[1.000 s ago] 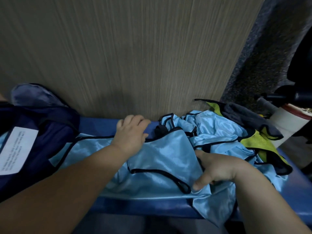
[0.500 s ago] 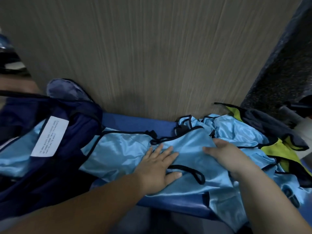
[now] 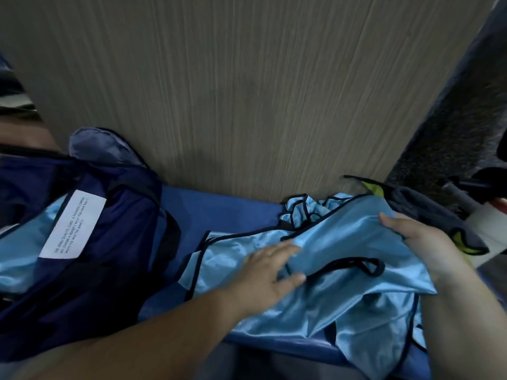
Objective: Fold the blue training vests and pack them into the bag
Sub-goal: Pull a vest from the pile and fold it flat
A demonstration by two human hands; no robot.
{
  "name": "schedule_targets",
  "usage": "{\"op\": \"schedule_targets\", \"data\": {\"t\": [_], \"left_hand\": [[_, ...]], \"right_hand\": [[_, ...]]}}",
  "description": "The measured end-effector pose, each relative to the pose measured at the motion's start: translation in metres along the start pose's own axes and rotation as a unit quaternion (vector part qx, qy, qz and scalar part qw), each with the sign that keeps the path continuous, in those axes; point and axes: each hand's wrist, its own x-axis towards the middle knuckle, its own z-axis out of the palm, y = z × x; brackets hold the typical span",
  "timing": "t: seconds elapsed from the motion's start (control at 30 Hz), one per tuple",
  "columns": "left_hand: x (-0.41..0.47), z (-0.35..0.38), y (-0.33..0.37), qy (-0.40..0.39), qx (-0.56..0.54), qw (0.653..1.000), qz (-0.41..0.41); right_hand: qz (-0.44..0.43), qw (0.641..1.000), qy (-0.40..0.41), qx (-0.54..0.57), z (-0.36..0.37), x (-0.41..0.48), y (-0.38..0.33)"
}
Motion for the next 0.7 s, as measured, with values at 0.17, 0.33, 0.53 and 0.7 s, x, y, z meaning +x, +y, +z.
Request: {"op": "schedule_targets", "data": {"t": [0.17,0.33,0.53,0.7], "left_hand": [[-0.013,-0.034,-0.049,0.072,0.115,0.975,-0.175],[-0.046,-0.052,-0.075,0.126,0.058,0.966,-0.217],[-0.069,-0.068,-0.075,0.139,0.01,0.961,-0.239],[-0.075,-0.068,-0.065,0.083,0.021,0.975,-0.206]], "right_hand": [[-0.017,0.999,-0.039,0.01,0.023,0.002,0.001],[-0.029,0.999,-0.023,-0.011,0.03,0.005,-0.002],[-0.004,0.996,0.052,-0.078,-0.015,0.002,0.002],[0.071,0.99,0.012,-0.124,-0.07,0.031,0.03]]}}
